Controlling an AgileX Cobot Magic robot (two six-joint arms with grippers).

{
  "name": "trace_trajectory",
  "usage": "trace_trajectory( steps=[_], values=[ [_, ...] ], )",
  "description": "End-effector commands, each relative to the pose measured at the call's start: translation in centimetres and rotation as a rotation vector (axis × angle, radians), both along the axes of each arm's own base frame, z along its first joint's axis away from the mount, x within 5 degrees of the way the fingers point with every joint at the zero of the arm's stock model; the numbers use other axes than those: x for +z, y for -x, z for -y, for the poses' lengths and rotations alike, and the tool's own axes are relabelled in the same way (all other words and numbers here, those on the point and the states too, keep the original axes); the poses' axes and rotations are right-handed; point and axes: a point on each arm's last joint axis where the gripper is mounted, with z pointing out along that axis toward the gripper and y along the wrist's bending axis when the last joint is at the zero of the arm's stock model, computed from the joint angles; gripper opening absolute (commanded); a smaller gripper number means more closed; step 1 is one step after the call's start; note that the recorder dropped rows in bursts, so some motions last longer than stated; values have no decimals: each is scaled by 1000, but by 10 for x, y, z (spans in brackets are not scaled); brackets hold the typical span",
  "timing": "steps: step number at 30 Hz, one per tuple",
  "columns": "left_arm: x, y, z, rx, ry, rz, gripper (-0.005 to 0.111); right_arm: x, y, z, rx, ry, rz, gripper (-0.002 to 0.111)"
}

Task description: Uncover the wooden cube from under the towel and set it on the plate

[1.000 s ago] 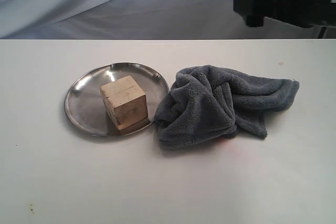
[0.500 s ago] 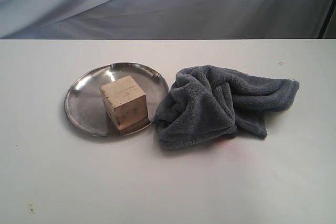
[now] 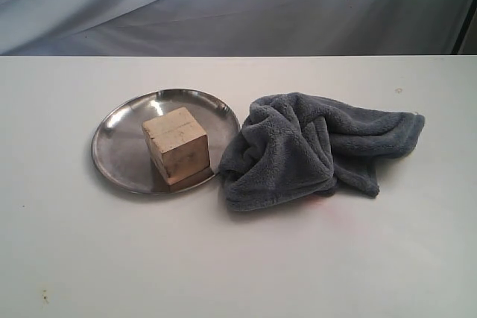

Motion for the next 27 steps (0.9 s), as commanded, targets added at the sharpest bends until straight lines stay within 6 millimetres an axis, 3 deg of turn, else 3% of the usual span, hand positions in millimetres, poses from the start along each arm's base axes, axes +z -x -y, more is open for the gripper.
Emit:
trace_trajectory(
  steps=[1, 15, 21, 27],
  values=[
    [-1, 0, 0, -1, 0, -1, 1, -7, 24, 5, -13, 90, 83, 0],
    [-1, 0, 0, -1, 2, -1, 1, -26, 67, 11, -10, 14, 153, 0],
    [-1, 0, 0, -1, 0, -1, 1, -45, 71, 11, 5, -39, 141, 0],
    [-1, 0, 0, -1, 0, -1, 1, -75, 62, 9, 9, -47, 55, 0]
  ],
)
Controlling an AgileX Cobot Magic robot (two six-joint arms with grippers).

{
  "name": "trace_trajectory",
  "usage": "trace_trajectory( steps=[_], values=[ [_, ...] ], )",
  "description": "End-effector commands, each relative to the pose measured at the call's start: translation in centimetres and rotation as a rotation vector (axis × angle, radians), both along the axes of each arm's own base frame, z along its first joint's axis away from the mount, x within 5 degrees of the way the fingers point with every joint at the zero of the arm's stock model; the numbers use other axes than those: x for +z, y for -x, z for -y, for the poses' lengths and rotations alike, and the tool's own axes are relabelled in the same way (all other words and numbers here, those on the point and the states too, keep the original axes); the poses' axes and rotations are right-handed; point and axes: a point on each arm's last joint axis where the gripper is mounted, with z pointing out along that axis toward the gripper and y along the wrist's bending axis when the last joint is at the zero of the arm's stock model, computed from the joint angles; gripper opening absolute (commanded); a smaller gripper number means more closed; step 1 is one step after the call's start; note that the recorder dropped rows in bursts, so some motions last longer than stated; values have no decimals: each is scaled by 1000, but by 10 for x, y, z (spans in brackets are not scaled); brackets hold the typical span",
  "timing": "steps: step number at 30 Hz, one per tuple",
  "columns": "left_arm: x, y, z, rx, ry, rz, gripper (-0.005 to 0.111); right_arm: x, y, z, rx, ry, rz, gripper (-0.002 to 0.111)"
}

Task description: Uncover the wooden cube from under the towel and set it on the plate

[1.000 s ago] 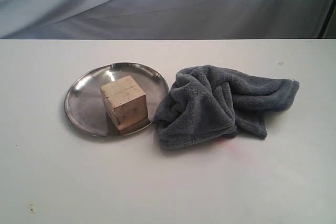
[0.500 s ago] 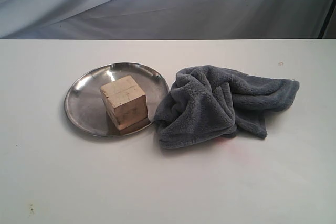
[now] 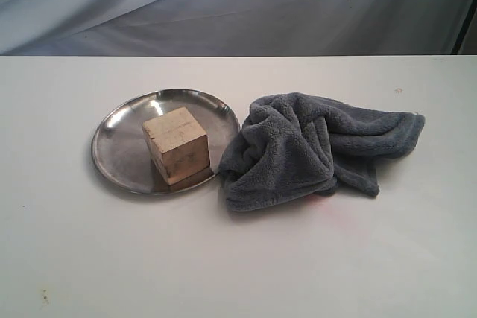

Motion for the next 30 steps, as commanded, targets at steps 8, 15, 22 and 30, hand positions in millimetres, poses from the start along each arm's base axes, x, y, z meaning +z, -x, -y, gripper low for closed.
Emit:
trace_trajectory(
  steps=[8, 15, 22, 30],
  values=[
    [-1, 0, 0, -1, 2, -1, 1, -47, -13, -2, -3, -11, -96, 0],
    [-1, 0, 0, -1, 0, -1, 1, -66, -16, -2, -6, -7, -124, 0],
    [-1, 0, 0, -1, 0, -1, 1, -66, -16, -2, -12, 34, -112, 0],
    [-1, 0, 0, -1, 2, -1, 1, -66, -16, -2, -12, 35, -115, 0]
  ],
)
